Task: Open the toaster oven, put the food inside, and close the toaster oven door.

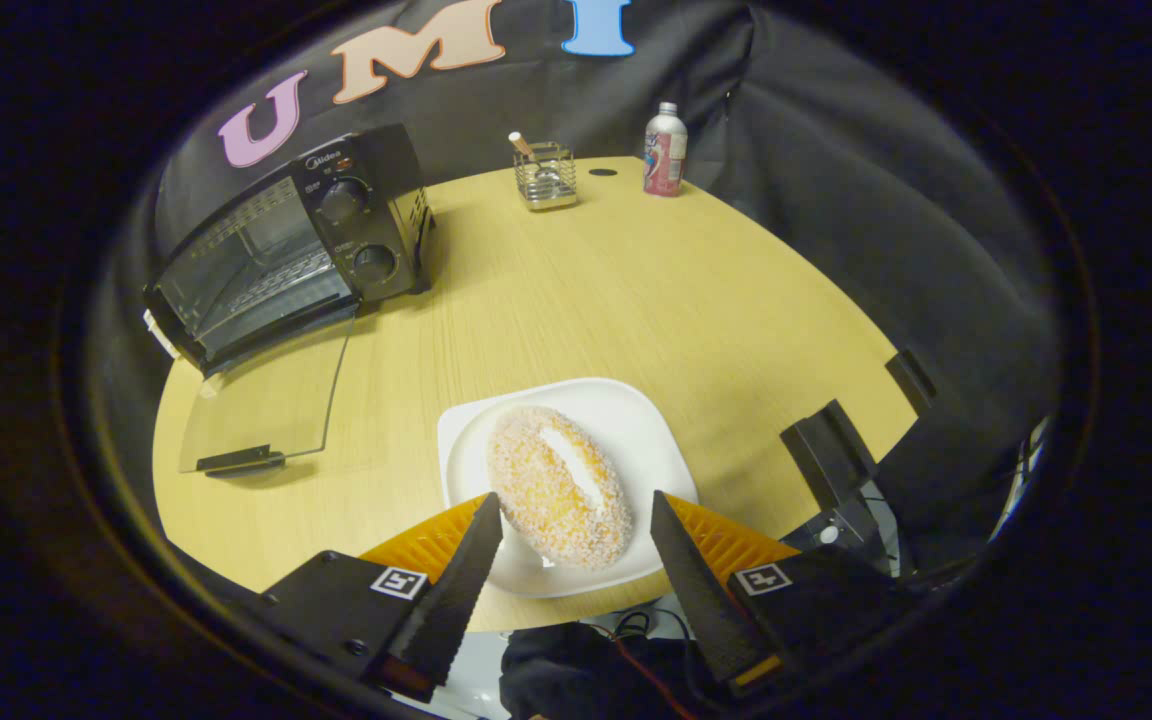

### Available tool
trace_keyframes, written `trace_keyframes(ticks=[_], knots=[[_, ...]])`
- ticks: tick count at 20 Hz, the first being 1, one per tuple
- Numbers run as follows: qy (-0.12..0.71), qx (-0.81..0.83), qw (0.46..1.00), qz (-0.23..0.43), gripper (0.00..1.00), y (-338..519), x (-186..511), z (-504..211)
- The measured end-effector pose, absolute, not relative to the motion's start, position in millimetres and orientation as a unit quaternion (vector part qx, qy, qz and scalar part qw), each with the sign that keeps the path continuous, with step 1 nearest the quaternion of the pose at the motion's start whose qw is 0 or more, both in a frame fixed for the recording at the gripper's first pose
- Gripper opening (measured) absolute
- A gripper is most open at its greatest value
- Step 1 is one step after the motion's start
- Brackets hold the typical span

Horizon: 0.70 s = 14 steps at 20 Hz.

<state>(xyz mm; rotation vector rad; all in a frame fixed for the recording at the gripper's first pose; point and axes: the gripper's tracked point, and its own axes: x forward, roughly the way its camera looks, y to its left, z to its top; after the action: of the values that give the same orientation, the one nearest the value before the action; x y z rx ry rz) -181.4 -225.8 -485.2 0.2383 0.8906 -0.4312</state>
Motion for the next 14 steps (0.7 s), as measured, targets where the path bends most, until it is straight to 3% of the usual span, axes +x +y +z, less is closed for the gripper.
trace_keyframes(ticks=[6,14], knots=[[0.459,0.100,0.861,-0.194,0.96,-223.9,-188.9,-504.2],[0.449,0.165,0.845,-0.238,0.65,-236.3,-184.2,-502.9]])
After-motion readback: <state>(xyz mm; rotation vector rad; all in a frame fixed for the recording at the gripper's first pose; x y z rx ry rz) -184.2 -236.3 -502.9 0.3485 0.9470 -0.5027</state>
